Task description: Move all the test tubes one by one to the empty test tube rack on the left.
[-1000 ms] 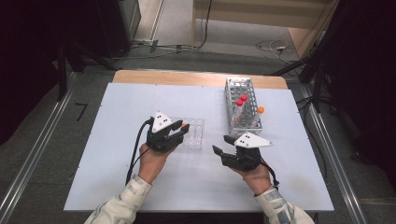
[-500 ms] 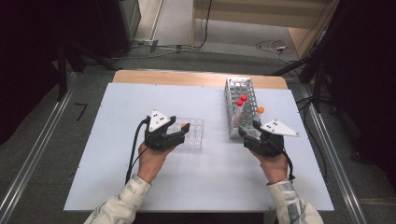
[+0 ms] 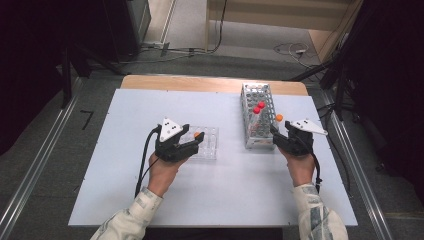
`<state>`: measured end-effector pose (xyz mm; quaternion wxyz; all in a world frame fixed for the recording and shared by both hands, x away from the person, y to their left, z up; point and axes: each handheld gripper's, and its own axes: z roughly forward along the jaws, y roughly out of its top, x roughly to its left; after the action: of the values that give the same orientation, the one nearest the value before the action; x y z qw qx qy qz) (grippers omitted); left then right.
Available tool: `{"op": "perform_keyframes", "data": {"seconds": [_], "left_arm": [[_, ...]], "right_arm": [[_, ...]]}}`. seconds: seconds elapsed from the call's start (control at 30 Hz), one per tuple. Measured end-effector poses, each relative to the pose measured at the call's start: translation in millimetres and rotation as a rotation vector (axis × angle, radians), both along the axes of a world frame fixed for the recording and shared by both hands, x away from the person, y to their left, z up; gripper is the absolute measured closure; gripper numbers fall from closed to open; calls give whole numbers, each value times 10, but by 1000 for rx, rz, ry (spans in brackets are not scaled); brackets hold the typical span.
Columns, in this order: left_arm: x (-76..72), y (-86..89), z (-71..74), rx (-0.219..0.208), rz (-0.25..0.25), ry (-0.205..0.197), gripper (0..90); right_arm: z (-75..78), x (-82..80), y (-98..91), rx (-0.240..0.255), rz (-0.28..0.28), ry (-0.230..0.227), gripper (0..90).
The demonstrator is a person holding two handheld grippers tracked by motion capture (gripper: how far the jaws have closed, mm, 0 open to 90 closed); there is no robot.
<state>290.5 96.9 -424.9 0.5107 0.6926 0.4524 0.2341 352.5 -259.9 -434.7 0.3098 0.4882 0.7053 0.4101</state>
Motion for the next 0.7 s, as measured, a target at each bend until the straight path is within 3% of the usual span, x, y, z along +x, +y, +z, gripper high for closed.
{"op": "perform_keyframes", "data": {"seconds": [0.27,0.7], "left_arm": [[1,-13,-9,2,-5,3,410],[5,-21,-28,9,-5,9,411]], "right_arm": [[-130,163,-7,11,-17,32,483],[-193,219,14,21,-13,20,708]]}}
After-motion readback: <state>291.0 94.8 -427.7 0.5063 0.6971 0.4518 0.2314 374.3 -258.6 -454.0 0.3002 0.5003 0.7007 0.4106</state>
